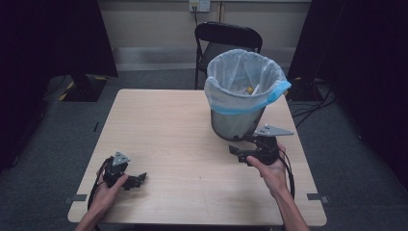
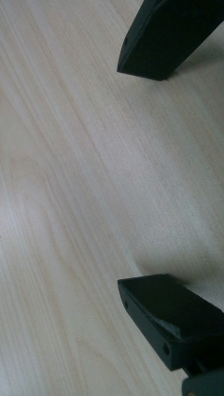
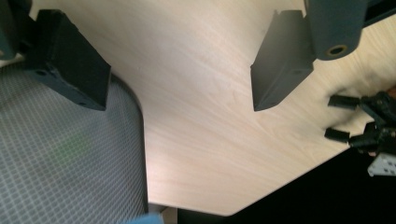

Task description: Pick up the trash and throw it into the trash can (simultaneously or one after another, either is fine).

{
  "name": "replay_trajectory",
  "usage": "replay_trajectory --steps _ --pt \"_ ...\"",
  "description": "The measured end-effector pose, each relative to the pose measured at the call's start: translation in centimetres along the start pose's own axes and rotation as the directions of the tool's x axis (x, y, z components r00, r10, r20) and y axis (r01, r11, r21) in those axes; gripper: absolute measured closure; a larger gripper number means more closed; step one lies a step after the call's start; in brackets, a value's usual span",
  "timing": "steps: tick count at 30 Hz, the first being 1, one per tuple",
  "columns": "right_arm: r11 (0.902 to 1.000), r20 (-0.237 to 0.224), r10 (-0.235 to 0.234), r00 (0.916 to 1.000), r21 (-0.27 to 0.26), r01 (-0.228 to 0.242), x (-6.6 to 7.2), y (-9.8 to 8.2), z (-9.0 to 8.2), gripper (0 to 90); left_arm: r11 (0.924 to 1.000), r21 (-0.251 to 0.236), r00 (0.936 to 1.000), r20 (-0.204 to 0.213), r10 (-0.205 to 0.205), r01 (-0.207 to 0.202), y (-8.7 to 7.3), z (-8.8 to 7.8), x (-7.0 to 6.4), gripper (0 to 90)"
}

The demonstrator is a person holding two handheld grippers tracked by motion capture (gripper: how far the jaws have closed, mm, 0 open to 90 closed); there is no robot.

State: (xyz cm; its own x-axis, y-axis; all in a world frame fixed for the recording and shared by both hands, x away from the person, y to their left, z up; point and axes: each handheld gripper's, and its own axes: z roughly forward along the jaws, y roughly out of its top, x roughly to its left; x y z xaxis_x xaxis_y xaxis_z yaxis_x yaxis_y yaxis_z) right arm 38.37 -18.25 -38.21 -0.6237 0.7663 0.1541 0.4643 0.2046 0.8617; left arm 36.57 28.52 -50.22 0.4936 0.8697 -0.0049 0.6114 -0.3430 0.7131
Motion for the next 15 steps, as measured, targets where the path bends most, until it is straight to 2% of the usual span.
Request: replay_trajectory --steps 5,6,11,15 --pt "0.9998 0.009 0.015 0.9998 0.014 -0.015 -0.3 -1.2 0.2 18.4 1.0 0.001 1.0 -0.001 0.003 -0.003 0.0 0.0 0.0 0.0" --pt "0.9994 0.027 0.021 0.9994 0.028 -0.022 -0.5 -1.9 0.3 18.2 1.0 -0.001 1.0 0.001 0.0 0.0 0.0 0.0 0.0 0.0" --pt "0.9975 0.027 0.046 0.9986 0.052 -0.047 -1.0 -3.7 0.7 17.9 1.0 -0.001 1.0 0.0 0.0 0.0 0.0 0.0 0.0 0.0" --pt "0.9953 0.047 0.034 0.9983 0.089 -0.039 -1.0 -4.9 0.9 20.0 1.0 0.0 1.0 -0.001 0.0 0.0 0.0 0.0 0.0 0.0"
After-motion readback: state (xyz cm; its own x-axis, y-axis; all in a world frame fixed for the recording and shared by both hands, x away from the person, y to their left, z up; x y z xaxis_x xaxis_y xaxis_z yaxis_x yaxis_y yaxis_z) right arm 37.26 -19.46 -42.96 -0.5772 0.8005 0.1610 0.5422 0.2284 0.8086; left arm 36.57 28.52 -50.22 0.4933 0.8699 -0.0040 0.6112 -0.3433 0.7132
